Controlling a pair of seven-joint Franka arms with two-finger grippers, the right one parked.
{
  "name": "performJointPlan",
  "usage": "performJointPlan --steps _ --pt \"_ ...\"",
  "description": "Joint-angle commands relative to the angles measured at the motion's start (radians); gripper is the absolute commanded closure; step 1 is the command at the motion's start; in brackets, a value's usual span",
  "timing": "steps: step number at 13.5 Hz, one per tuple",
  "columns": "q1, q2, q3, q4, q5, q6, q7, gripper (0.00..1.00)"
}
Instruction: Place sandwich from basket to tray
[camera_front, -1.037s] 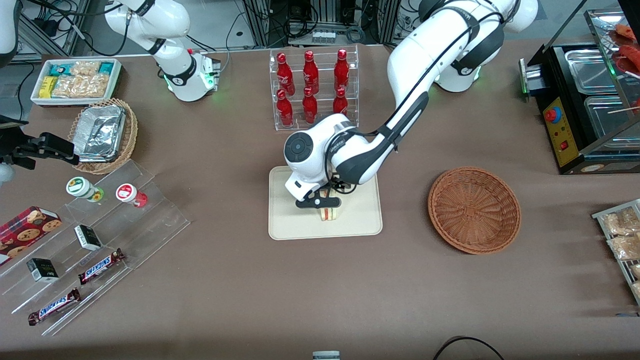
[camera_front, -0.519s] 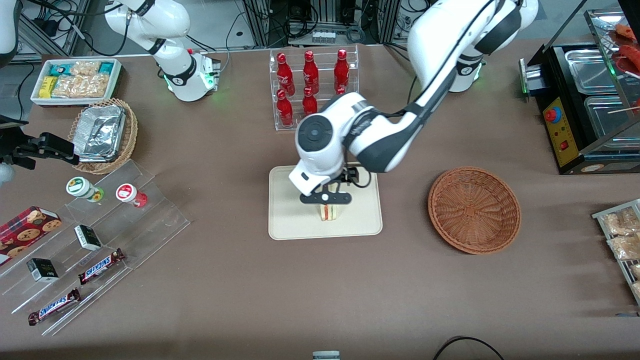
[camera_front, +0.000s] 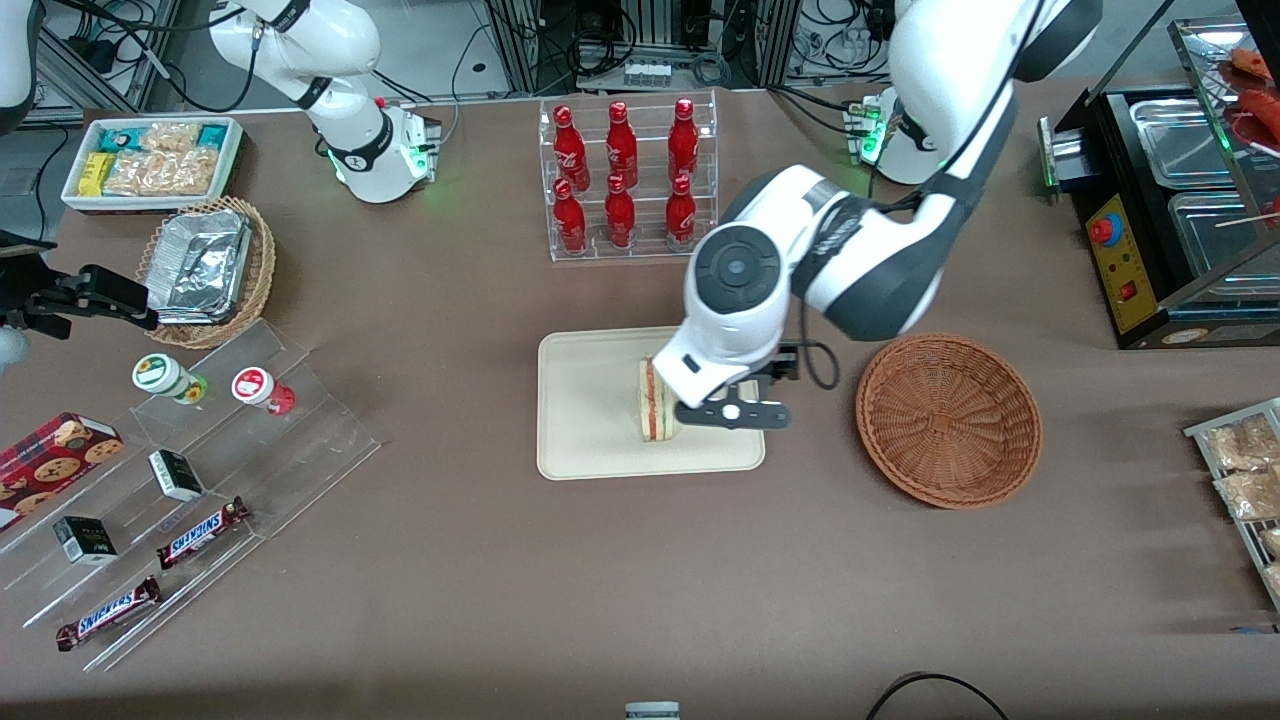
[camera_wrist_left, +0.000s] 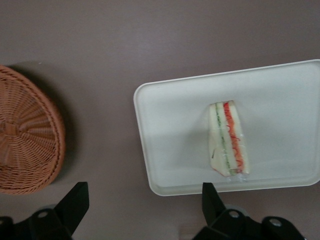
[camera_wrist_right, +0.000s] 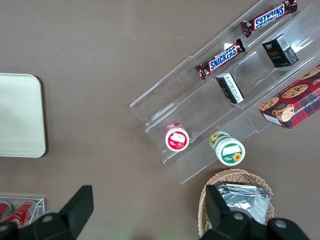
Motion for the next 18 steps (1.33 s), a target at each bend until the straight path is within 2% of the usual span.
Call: performJointPlan --steps 1,3,6,10,11,13,14,18 --pt "0.075 -0.081 0.002 -0.092 -0.018 -0.003 0.014 0.0" --pt "0.124 -0.127 -0.001 -0.147 -0.02 0.003 0.02 0.0" --pt "0.209 -0.183 -0.004 -0.184 -0.07 0.017 0.023 0.0" --pt "0.273 -0.285 -0.001 -0.283 -0.08 0.013 0.117 0.0" --pt "0.278 -0.312 0.009 -0.3 -0.11 0.008 0.129 0.0" --pt "0.252 -0.38 0.135 -0.342 -0.182 0.005 0.201 0.0" --pt "0.244 -0.418 0.166 -0.372 -0.204 -0.001 0.265 0.0" --pt "0.281 -0.51 0.21 -0.408 -0.207 -0.099 0.425 0.0"
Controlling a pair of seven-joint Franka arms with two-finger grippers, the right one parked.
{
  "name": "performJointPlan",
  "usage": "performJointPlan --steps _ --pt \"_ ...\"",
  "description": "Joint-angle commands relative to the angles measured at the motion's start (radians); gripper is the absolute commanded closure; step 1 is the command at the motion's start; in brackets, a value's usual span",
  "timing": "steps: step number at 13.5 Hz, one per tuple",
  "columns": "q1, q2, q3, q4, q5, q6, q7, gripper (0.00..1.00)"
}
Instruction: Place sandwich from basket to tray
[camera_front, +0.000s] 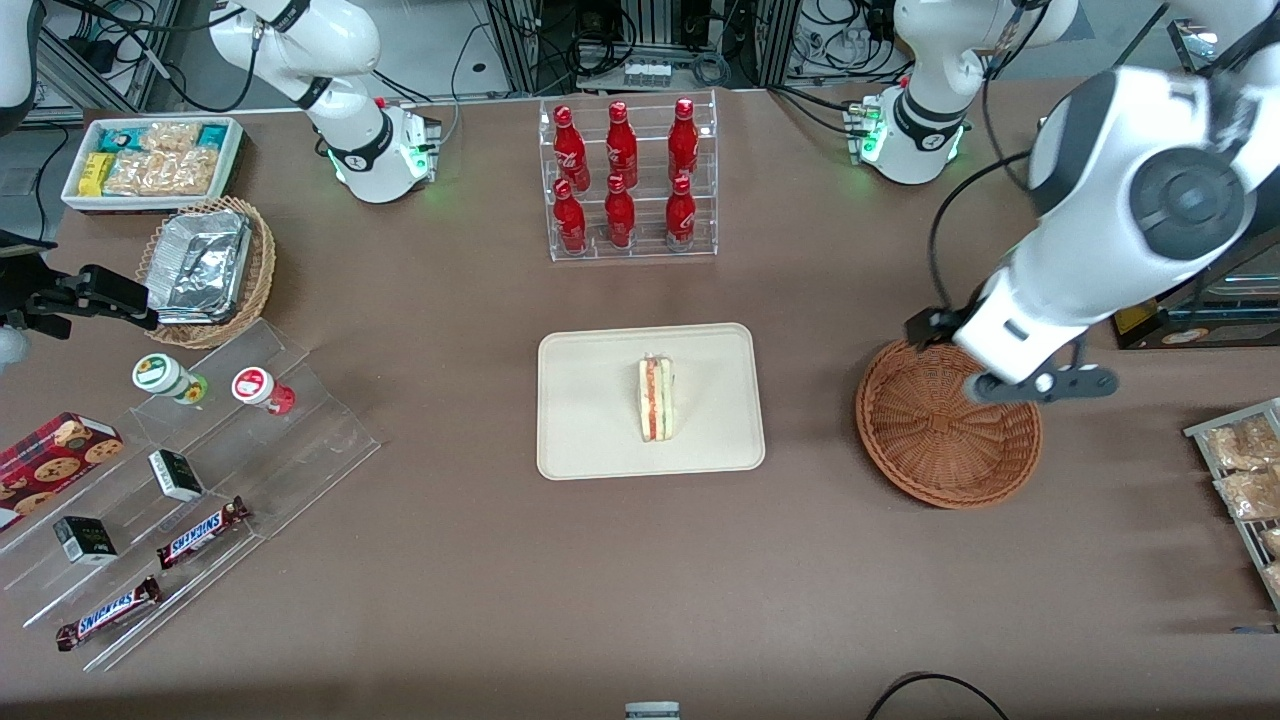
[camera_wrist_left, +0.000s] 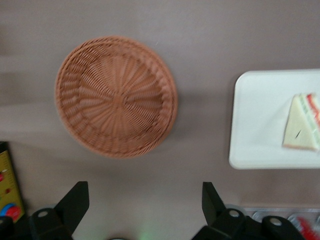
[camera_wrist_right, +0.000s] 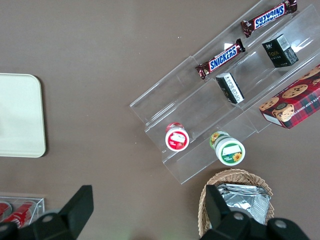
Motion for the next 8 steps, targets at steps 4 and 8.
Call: performJointPlan --steps 4,8 --pt "0.027 -0.139 0.1 -0.042 -0.025 -0.14 0.191 0.0" --pt "0.027 -0.19 0.135 -0.037 -0.023 -0.211 0.191 0.0"
